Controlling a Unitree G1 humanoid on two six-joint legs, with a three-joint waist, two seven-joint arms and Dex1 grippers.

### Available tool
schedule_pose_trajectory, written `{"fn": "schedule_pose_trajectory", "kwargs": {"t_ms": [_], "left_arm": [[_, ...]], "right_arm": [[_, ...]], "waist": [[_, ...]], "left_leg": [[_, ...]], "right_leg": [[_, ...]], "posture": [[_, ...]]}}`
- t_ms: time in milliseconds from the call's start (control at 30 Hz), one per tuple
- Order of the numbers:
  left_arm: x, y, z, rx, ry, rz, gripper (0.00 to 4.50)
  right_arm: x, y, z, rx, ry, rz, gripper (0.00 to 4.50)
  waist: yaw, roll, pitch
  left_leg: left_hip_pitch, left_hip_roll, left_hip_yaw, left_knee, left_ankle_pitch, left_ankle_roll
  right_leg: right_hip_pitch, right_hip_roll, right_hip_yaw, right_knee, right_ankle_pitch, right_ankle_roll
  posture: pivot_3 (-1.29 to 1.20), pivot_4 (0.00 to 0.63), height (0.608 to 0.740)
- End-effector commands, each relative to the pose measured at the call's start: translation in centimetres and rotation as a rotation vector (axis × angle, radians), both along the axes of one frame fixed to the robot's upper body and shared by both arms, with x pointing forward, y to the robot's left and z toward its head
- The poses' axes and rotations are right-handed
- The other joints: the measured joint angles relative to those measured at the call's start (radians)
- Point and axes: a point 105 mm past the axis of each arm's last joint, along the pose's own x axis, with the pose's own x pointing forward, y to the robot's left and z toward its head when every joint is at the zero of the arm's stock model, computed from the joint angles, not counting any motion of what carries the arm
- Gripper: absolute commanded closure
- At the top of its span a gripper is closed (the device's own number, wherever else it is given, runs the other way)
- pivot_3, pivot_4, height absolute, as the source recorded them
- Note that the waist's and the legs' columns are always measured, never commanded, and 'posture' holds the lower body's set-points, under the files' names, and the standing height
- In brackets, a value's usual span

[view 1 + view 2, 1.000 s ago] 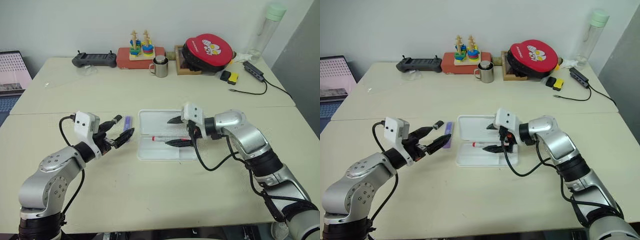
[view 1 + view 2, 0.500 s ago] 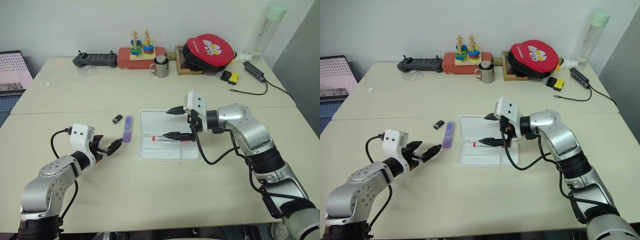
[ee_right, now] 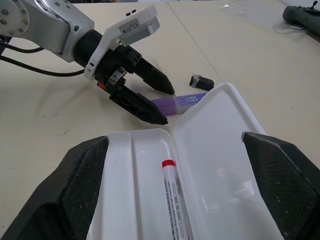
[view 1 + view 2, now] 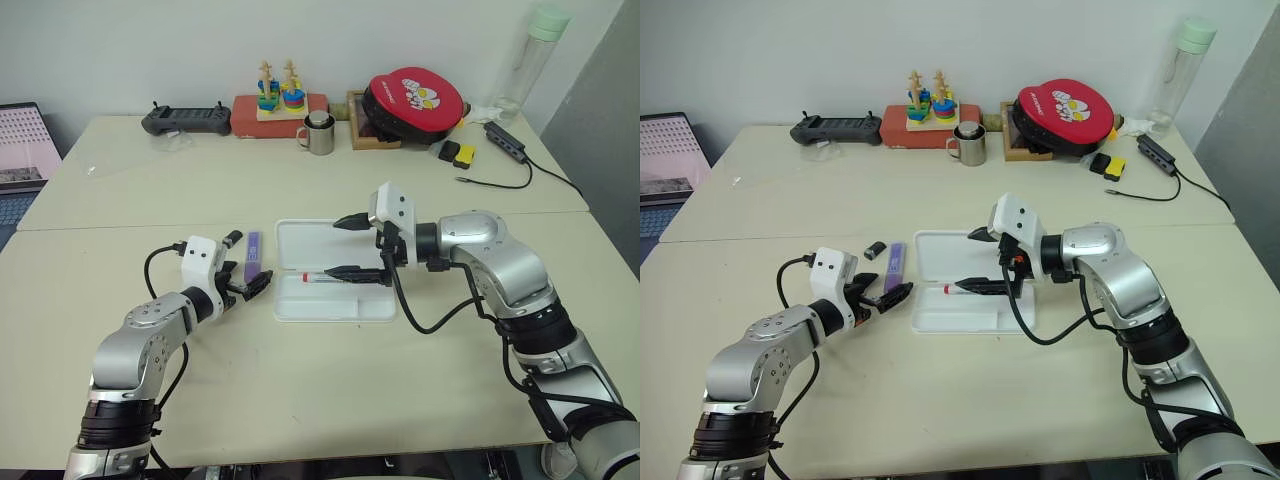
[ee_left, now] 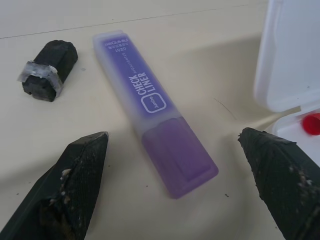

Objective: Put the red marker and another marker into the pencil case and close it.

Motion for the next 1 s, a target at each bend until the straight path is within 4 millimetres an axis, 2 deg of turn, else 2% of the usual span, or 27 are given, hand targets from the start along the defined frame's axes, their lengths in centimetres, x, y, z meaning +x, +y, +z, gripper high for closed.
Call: {"fn": "schedule_pose_trajectory", "kwargs": {"t_ms": [33,100,200,433,500,667,800,867,1000], "left_arm": [[0.5,0.1,0.7,0.013,-0.023,0.023,0.0],[0.6,0.1,0.5,0.008,-0.016,0.033,0.0],[0.7,0.1,0.4,0.003,-0.013,0.044,0.48],[1.0,0.4,0.5,0.007,-0.024,0.06,1.92],[1.0,0.7,0.5,0.008,-0.027,0.073,2.18],[1.1,1.2,0.5,-0.008,-0.025,0.1,3.15],[1.4,2.1,0.8,-0.017,-0.046,0.159,3.29],[2.1,3.5,1.9,-0.052,-0.09,0.246,3.29],[2.8,4.0,7.1,-0.18,-0.287,0.247,3.29]], "right_arm": [[-0.3,-0.2,1.6,0.041,-0.048,0.004,0.03],[-0.2,-0.3,1.6,0.039,-0.05,0.002,0.03],[-0.2,-0.3,1.7,0.047,-0.052,-0.001,0.0],[-0.4,-0.2,2.4,0.082,-0.049,0.007,0.0],[-0.4,-0.2,2.4,0.083,-0.048,0.007,0.0],[-0.4,-0.3,2.4,0.086,-0.046,0.005,0.0],[-0.3,-0.4,2.5,0.089,-0.044,0.002,0.0],[-0.2,-0.6,2.7,0.093,-0.047,-0.002,0.0],[-0.1,-1.2,3.5,0.118,-0.05,-0.004,0.0]], "waist": [[0.0,0.0,0.0],[0.0,0.0,0.0],[0.001,0.0,0.0],[0.001,0.0,0.0],[0.001,0.0,0.0],[0.001,0.0,0.0],[0.001,0.0,0.0],[0.001,0.0,0.0],[0.002,-0.001,0.0]], "left_leg": [[0.0,0.0,0.0,0.0,0.0,0.0],[0.0,0.0,0.0,0.0,0.0,0.0],[0.0,0.0,0.0,0.0,0.0,0.0],[0.0,0.0,0.0,0.0,0.0,0.0],[0.0,0.0,0.0,0.0,0.0,0.0],[0.0,0.0,0.0,0.0,0.0,0.0],[0.0,0.0,0.0,0.001,0.0,0.0],[0.0,0.0,0.0,0.001,0.0,0.0],[-0.001,0.0,0.0,0.002,0.0,0.0]], "right_leg": [[0.0,0.0,0.0,0.0,0.0,0.0],[0.0,0.0,0.0,0.0,0.0,0.0],[0.0,0.0,0.0,0.0,0.0,0.0],[0.0,0.0,0.0,0.0,0.0,0.0],[0.0,0.0,0.0,0.0,0.0,0.0],[0.0,0.0,0.0,0.0,0.0,0.0],[0.0,0.0,0.0,0.0,0.0,0.0],[0.0,0.0,0.0,0.0,0.0,0.0],[0.0,0.0,-0.001,0.0,0.0,0.0]], "posture": [[0.0,0.15,0.74],[0.0,0.15,0.74],[0.0,0.15,0.74],[0.0,0.15,0.74],[0.0,0.15,0.74],[0.0,0.15,0.74],[0.0,0.15,0.74],[0.0,0.15,0.74],[0.0,0.15,0.74]]}}
